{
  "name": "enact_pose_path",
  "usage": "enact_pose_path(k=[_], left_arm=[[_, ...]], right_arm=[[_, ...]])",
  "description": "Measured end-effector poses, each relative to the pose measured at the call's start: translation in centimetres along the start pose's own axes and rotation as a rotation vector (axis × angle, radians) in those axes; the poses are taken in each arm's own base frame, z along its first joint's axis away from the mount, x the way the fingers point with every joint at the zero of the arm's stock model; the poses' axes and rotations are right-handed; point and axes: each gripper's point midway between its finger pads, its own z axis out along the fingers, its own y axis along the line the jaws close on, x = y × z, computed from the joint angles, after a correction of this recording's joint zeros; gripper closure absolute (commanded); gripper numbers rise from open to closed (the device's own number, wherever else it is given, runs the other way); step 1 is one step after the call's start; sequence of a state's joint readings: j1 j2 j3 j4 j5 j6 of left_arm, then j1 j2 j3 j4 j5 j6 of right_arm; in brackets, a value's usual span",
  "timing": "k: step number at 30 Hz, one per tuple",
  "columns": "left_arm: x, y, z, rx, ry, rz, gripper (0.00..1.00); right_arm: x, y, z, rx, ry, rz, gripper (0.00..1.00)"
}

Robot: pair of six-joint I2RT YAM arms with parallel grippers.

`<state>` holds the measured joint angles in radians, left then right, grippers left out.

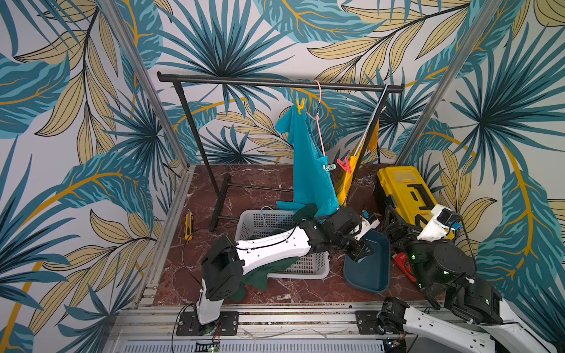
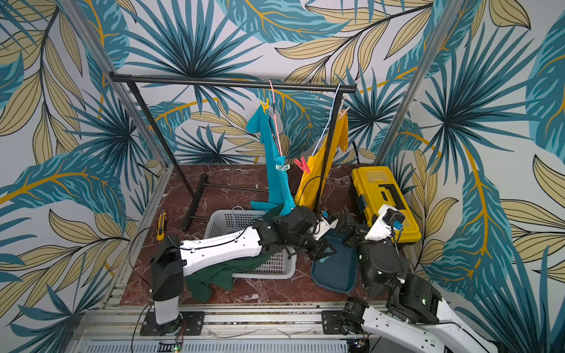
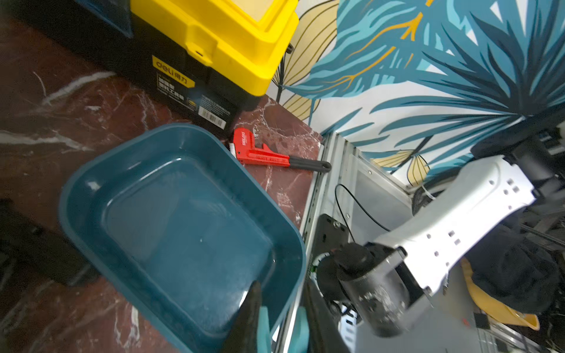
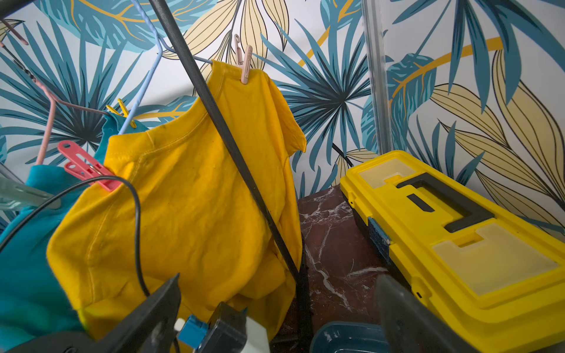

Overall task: Remove the clothespins securing t-shirts to the hanger
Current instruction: Place the clothespin in the storage box.

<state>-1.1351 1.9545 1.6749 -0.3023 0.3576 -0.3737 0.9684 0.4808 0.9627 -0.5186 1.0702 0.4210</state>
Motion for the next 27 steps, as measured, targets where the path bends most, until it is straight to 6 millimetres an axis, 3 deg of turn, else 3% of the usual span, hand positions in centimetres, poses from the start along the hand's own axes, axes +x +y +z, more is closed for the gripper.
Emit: enact_pose_path(k=[8, 14, 25, 27], left_arm=[[-2.0, 1.2, 4.2, 0.011, -0.037, 0.038, 0.59], [-1.1, 2.5, 6.4, 0.006, -0.014, 0.035, 0.48], [-0.7, 1.9, 6.3, 0.039, 0.0, 0.054, 0.15], [-0.1, 1.3, 5.9, 0.045, 0.011, 0.06, 0.0]], right_arm=[[-0.1, -0.2, 0.0, 0.009, -0.015, -0.011, 0.0], [-0.5, -0.3, -0.1, 0.004, -0.026, -0.012, 0.01], [-0.7, -0.1, -0.1, 0.001, -0.04, -0.024, 0.01], [-0.8, 0.0, 0.0, 0.002, -0.046, -0.024, 0.01]])
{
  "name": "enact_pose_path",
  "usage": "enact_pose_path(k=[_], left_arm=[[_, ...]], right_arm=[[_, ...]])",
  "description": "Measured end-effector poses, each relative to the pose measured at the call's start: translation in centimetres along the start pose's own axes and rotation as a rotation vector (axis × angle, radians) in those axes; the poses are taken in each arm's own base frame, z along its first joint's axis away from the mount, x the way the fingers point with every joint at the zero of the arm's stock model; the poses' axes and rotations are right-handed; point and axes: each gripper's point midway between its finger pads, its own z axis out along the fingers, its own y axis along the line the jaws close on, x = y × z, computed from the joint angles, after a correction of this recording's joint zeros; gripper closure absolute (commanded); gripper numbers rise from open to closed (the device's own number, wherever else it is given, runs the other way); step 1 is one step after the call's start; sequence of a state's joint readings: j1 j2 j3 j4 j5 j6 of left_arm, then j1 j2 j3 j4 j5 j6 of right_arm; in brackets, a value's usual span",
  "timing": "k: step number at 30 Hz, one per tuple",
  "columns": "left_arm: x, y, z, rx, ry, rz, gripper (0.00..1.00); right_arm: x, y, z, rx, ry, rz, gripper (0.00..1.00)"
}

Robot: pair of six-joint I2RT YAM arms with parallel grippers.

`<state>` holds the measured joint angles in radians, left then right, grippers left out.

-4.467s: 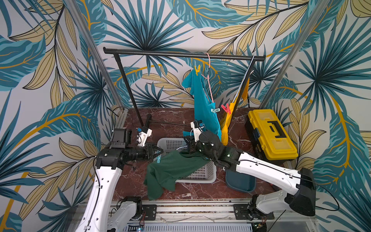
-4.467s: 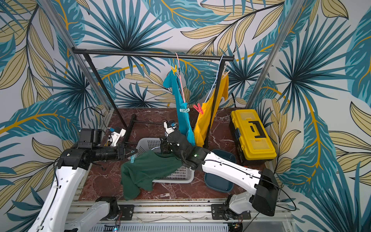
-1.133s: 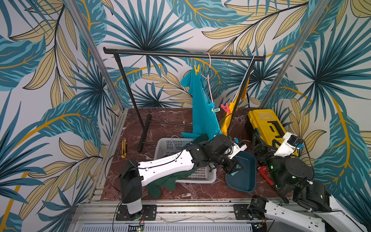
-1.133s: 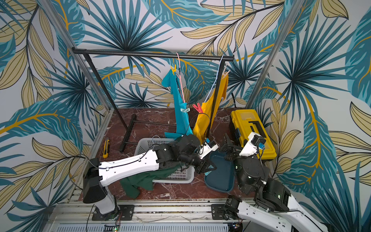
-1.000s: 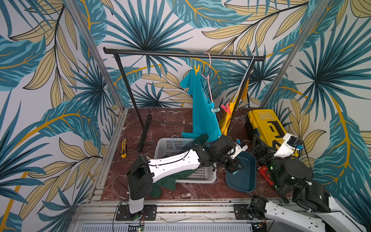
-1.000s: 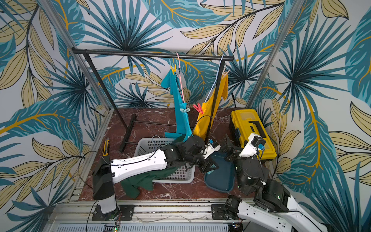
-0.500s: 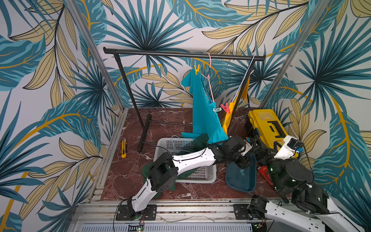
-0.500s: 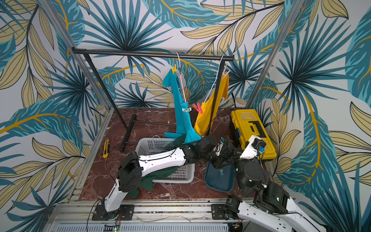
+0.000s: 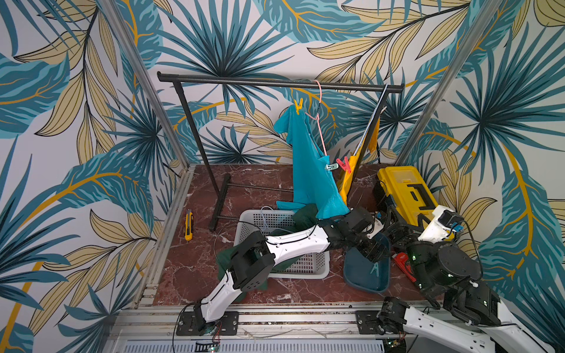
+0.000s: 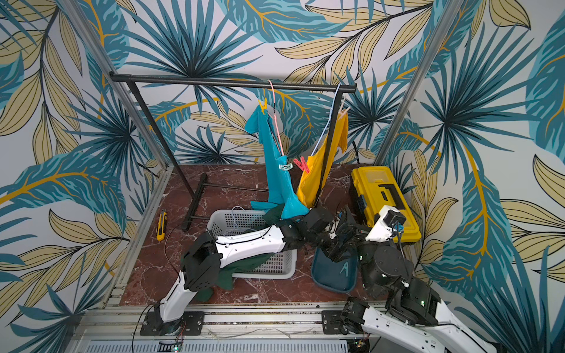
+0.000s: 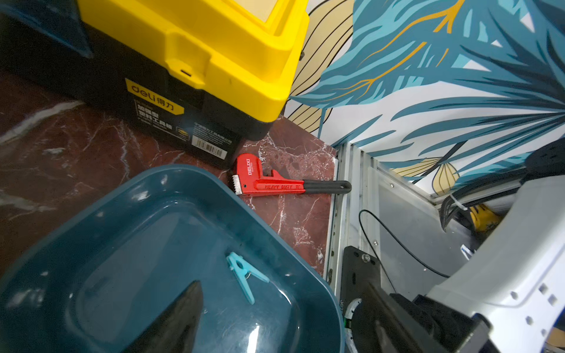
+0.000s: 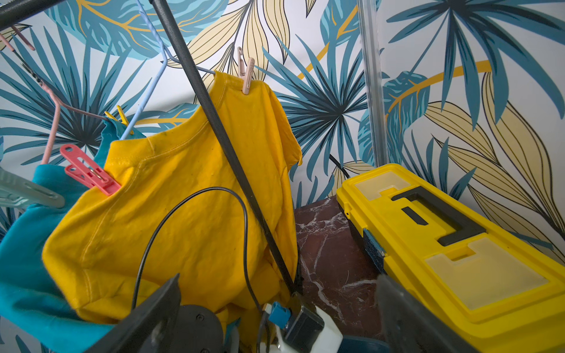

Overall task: Remove the clothespins securing t-shirts to the hanger
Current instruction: Place the clothespin in the storage box, then pick up the hanger from the basket.

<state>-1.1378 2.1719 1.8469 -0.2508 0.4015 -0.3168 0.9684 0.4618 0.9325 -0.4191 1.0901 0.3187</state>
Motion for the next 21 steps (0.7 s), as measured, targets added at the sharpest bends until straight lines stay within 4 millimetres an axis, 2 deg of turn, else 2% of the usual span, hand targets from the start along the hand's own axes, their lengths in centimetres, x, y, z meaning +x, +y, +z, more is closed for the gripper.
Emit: enact_pose_path(k=[5, 9, 12, 16, 21], left_arm=[[2.0, -3.5, -0.6, 0.029, 0.033, 0.028, 0.0], [4.9, -7.6, -0.7, 0.055, 0.078, 0.103, 0.0], [7.0, -9.9, -1.3, 0.069, 0.103, 0.149, 0.0], [8.2, -11.4, -3.2, 0.061, 0.099, 0.183, 0.01], [9.4, -10.3, -6.2, -0.017, 0.079, 0.188, 0.0]], right_arm=[[-0.1, 0.4, 0.3, 0.004, -0.007, -0.014, 0.01], [0.2, 1.0, 0.5, 0.005, -0.004, -0.028, 0.0], [0.6, 1.3, 0.7, 0.0, 0.008, -0.056, 0.01], [1.2, 1.8, 1.0, -0.004, 0.021, -0.078, 0.01], [2.5, 3.1, 1.4, -0.038, 0.06, -0.125, 0.0]])
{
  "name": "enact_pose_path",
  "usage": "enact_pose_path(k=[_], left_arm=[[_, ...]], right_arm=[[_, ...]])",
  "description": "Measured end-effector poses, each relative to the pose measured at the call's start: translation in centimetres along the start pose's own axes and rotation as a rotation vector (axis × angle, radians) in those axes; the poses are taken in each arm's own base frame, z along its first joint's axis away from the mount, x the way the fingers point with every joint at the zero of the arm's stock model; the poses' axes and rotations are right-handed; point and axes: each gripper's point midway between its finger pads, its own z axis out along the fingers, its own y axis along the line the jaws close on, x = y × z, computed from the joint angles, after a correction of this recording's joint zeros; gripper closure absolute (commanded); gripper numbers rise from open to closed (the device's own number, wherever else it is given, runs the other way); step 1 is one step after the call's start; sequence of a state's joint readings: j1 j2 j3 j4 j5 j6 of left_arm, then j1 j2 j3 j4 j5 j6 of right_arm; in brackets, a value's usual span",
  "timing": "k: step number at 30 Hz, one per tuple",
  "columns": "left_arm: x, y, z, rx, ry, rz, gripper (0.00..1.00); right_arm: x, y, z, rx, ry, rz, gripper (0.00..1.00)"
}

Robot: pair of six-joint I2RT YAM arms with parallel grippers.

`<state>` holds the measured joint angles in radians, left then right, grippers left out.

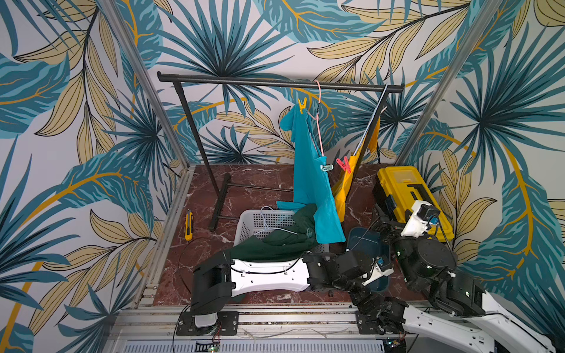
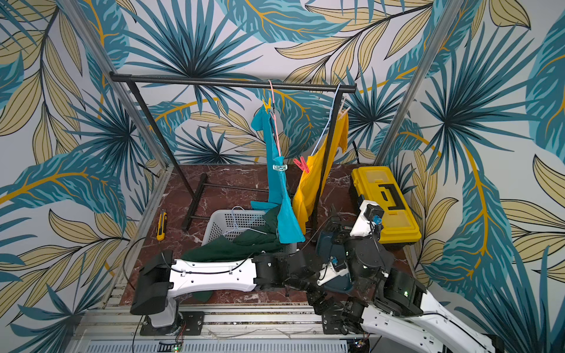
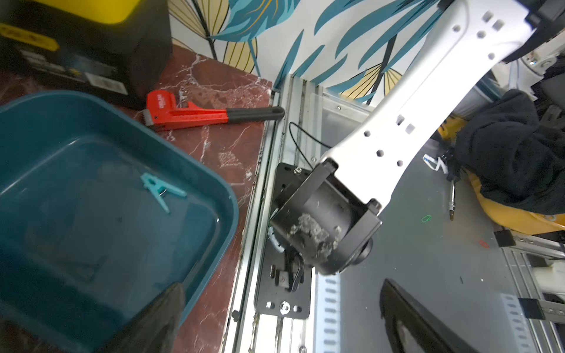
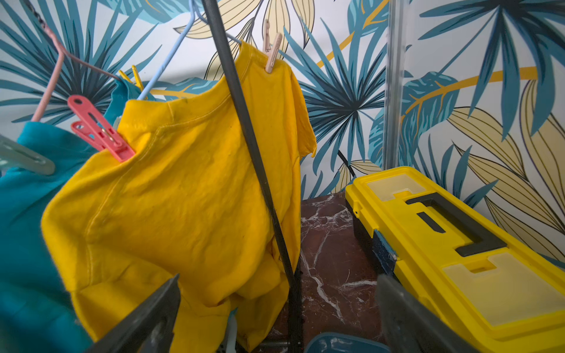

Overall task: Remove the clothespins securing t-shirts to the hanger
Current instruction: Pick up the hanger from the basket.

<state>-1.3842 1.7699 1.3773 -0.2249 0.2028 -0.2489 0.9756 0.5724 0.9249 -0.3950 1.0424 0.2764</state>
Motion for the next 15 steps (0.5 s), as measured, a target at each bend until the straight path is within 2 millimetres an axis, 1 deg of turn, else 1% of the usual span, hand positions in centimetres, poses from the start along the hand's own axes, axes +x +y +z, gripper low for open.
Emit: enact_pose_path(k=[4, 7, 9, 11, 13, 15], left_arm=[[2.0, 1.1, -1.8, -0.059, 0.007, -0.01, 0.0], [3.0, 1.8, -3.7, -0.105, -0.001, -0.013, 0.0], [3.1, 2.2, -5.8, -0.146, -0.03, -0.013, 0.0], [3.3, 2.6, -7.7, -0.181, -0.05, -0.011, 0.0], [3.8, 3.4, -9.7, -0.236, -0.078, -0.015, 0.0], [4.6, 4.7, -11.4, -0.292, -0.093, -0.023, 0.0]], right_arm=[[1.5, 1.7, 0.4, -0.052, 0.043, -0.044, 0.0], [2.7, 3.1, 0.8, -0.092, 0.079, -0.076, 0.0], [3.4, 4.3, 0.9, -0.133, 0.105, -0.094, 0.0], [4.2, 6.1, 0.9, -0.199, 0.133, -0.102, 0.0], [4.8, 7.1, 0.9, -0.231, 0.152, -0.113, 0.01], [5.5, 8.8, 0.7, -0.302, 0.176, -0.113, 0.01]])
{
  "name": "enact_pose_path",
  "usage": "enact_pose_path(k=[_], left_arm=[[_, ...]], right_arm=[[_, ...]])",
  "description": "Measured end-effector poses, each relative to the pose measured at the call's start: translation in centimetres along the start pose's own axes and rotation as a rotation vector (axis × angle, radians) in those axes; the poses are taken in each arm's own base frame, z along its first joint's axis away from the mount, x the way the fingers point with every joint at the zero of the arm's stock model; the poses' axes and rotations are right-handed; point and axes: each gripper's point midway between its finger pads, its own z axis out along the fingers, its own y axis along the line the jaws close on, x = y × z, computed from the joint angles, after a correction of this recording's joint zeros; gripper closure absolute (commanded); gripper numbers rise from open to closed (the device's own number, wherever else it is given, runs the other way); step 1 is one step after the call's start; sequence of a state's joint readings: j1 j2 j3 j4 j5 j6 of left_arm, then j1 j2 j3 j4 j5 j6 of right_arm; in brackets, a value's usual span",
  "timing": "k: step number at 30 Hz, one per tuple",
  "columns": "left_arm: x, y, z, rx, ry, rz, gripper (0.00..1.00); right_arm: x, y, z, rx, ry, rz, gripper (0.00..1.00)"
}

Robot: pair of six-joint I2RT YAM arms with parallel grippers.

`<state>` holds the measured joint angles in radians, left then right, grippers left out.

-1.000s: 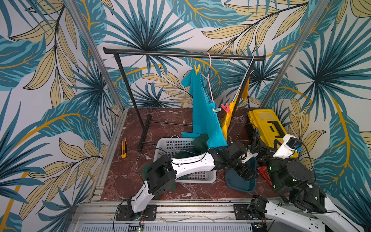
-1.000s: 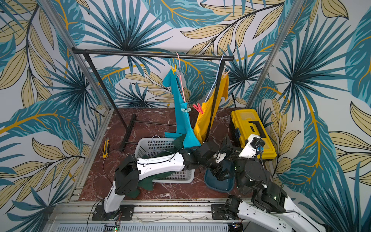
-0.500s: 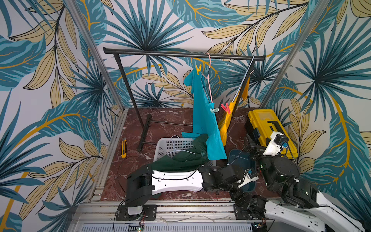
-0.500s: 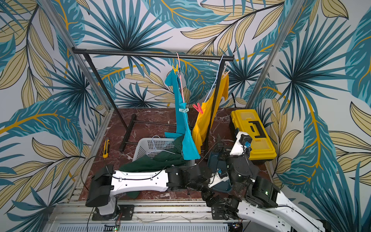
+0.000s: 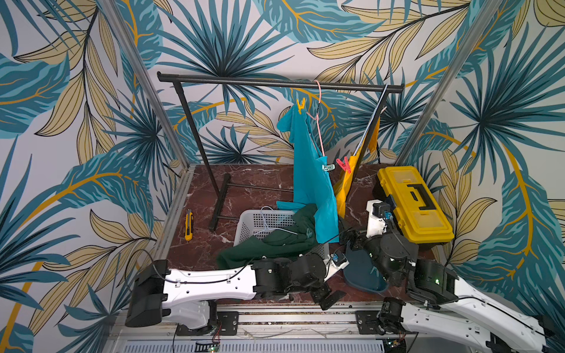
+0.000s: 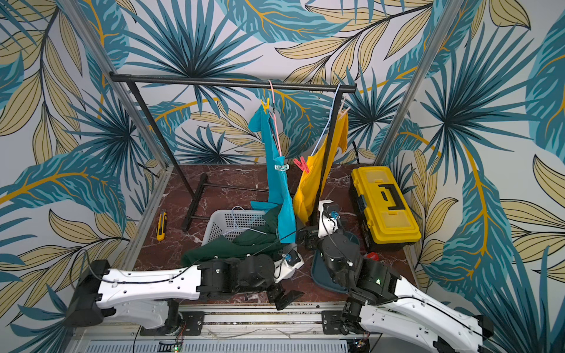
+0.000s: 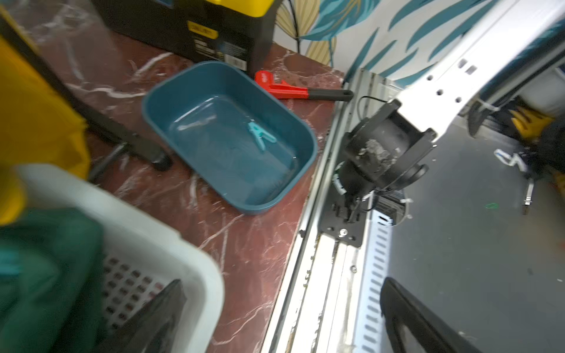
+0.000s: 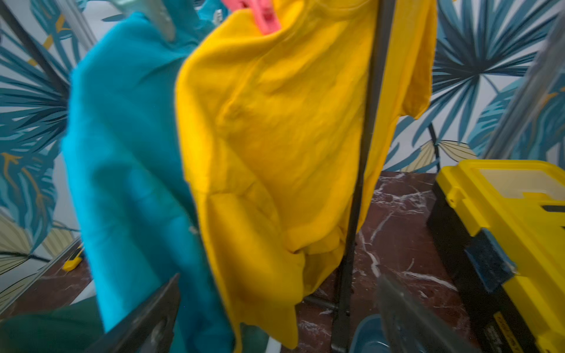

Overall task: Remove the clothespins securing t-shirts to the hanger
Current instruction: Pick up the hanger from the basket.

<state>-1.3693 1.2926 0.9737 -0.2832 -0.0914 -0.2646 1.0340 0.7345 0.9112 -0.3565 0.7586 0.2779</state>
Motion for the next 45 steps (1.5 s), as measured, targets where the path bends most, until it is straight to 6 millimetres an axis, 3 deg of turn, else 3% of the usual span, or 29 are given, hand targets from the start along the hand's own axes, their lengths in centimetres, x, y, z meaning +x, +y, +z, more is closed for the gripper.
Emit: enact_pose_path(k=[6, 11, 17, 22, 27, 30, 36, 45], left_arm=[[1.9, 4.4, -2.5, -0.125, -0.026, -0.01, 0.0], [3.5, 5.9, -4.5, -0.169, -0.029, 0.061, 0.0], [4.1, 6.1, -5.1, -0.159, -0.004, 0.104, 0.0], [2.3, 6.9, -5.7, -0.201, -0.025, 0.053, 0.01], [-2.2, 8.6, -6.4, -0.31, -0.083, -0.018, 0.01], [-3.6, 9.5, -6.3, -0.368, -0.088, -0.045, 0.0], [-4.0, 10.5, -5.4, -0.387, -0.059, -0.102, 0.0], [-3.1, 9.0, -4.1, -0.293, -0.01, -0.1, 0.0]], right_arm=[[1.7, 3.8, 1.2, -0.128, 0.063, -0.009, 0.0], [2.5, 6.7, 1.4, -0.23, 0.092, -0.012, 0.01], [2.7, 7.5, 1.4, -0.264, 0.101, -0.012, 0.0], [0.7, 8.1, 2.3, -0.247, 0.088, 0.001, 0.01], [-2.6, 7.8, 3.5, -0.219, 0.046, 0.065, 0.01], [-4.1, 7.6, 3.9, -0.225, 0.004, 0.127, 0.0], [-5.6, 9.4, 4.3, -0.296, -0.038, 0.215, 0.01], [-5.1, 11.6, 5.5, -0.353, -0.025, 0.251, 0.0]])
